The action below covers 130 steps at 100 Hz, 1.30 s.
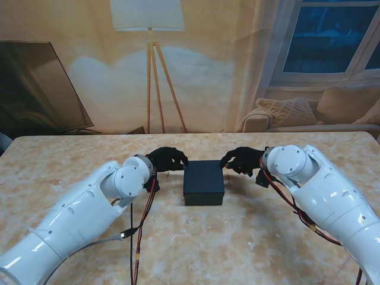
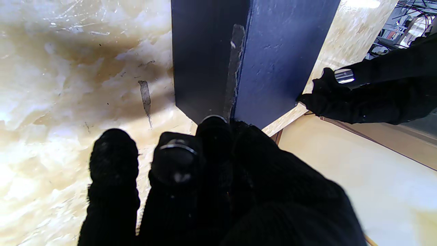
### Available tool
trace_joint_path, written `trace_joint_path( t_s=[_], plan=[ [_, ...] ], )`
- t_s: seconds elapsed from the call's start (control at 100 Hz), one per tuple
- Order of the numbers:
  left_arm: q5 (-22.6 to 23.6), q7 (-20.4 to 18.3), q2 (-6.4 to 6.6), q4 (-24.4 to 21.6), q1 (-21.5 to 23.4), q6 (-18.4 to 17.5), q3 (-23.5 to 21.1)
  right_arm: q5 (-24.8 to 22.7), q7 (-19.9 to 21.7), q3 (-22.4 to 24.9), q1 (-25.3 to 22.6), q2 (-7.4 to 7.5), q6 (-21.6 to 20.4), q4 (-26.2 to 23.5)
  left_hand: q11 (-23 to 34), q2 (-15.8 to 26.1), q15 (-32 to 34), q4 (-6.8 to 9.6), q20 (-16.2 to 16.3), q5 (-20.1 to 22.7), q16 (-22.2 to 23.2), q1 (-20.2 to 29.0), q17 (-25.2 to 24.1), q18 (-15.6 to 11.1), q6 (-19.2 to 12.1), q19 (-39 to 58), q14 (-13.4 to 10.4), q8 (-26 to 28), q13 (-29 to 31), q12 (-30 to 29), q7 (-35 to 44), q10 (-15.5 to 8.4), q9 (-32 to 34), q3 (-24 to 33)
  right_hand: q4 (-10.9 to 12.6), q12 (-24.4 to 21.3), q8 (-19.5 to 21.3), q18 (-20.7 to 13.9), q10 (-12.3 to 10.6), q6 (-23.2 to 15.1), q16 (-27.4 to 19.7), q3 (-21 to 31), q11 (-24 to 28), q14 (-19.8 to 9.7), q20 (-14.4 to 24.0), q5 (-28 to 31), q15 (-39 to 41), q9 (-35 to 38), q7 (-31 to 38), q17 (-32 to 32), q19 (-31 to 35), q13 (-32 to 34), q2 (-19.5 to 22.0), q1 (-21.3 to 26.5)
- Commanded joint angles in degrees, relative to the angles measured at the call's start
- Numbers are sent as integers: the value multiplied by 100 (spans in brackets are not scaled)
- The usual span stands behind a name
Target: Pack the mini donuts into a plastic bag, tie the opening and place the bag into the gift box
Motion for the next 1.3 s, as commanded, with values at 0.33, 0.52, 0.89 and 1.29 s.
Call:
trace_joint_path(
  t_s=[0.33,0.52,0.89,1.29],
  plan=[
    [-71,-155,-27,-8,38,5,34,53,112,-115,-8,-61,84,114,51,-43,94,-118,64,115,105,91,-63,-42,-106,0,-39,226,-32,-36,249,-74,-43,22,-167,9,-24,33,-62,-73,32,44,38,-152,-56,-20,29,67,228,20,174,72,-52,29],
    [-79,-154,-16,-65,103,-16,-19,44,104,-43,-81,-50,19,60,23,-78,75,-154,57,146,91,183,-62,-27,-184,-13,-31,280,-32,-59,339,-58,-45,-76,-208,4,2,32,-56,-281,29,74,20,-145,-58,-9,15,47,366,16,171,57,-101,27],
    [101,-305,142,-575,529,-296,-450,-145,264,452,-576,99,-238,-549,42,-25,88,-114,50,114,93,172,-51,-19,-100,-20,-33,234,-8,-85,312,-55,-32,-133,-271,11,8,18,-95,-441,29,110,37,-170,-61,77,8,90,591,36,170,85,-214,26],
    [18,-376,138,-418,560,-235,-238,-60,203,204,-591,59,-106,-324,46,-75,75,-139,46,219,88,235,-55,-2,-106,-27,-7,275,-7,-75,381,-52,14,-194,-323,18,-67,27,-89,-374,37,147,46,-158,-64,150,23,124,757,55,173,110,-297,54]
  ],
)
